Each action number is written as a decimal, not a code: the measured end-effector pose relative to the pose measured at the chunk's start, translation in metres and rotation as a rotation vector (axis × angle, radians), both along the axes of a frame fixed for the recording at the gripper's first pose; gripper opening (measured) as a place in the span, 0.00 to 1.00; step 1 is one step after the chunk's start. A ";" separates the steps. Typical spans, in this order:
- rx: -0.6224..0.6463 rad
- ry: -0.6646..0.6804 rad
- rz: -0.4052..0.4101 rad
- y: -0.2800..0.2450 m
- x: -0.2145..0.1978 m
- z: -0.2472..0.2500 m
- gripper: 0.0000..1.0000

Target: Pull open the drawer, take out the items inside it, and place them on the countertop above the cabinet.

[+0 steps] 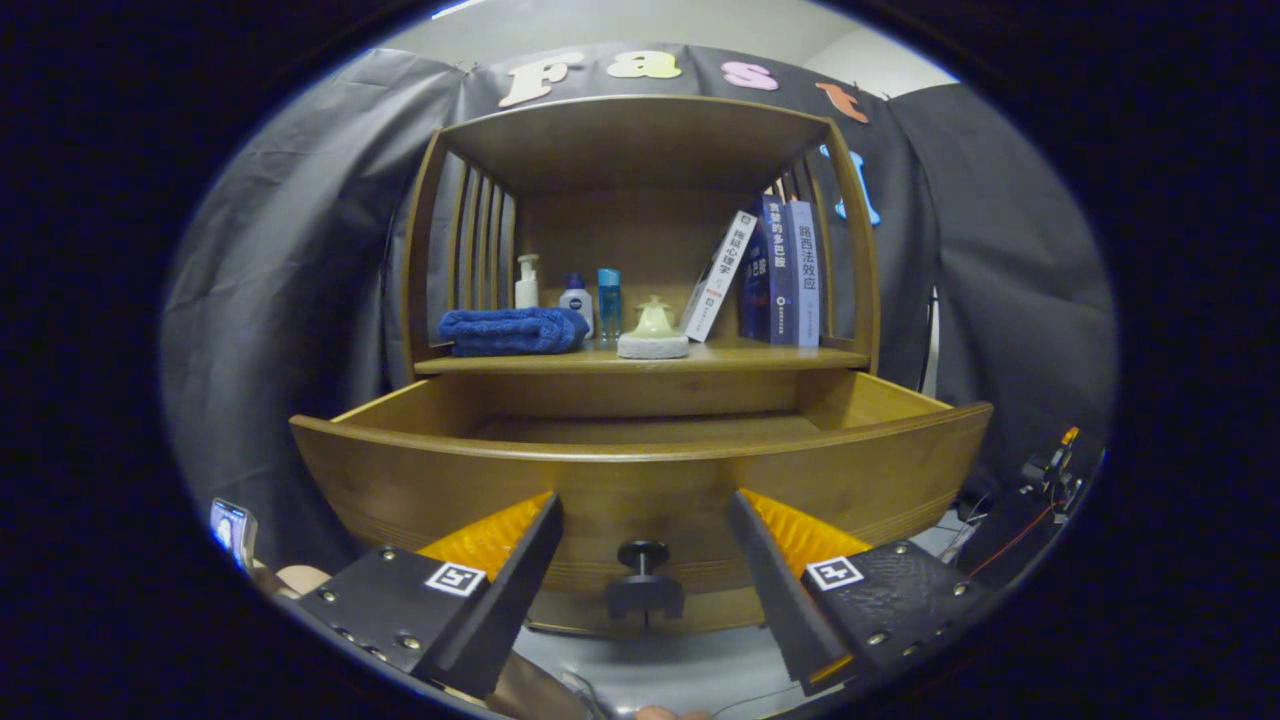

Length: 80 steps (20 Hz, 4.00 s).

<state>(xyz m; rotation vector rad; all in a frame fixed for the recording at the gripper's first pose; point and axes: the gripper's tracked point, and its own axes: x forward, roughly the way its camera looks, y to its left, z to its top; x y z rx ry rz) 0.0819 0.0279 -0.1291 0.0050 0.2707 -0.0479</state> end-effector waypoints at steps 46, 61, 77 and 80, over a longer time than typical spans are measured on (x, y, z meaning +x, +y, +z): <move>-0.109 -0.015 0.020 -0.004 0.154 -0.019 1.00; -0.103 -0.026 0.016 -0.004 0.168 -0.020 1.00; -0.133 -0.069 0.044 -0.002 0.165 -0.020 1.00; -0.139 -0.089 0.051 0.000 0.157 -0.009 1.00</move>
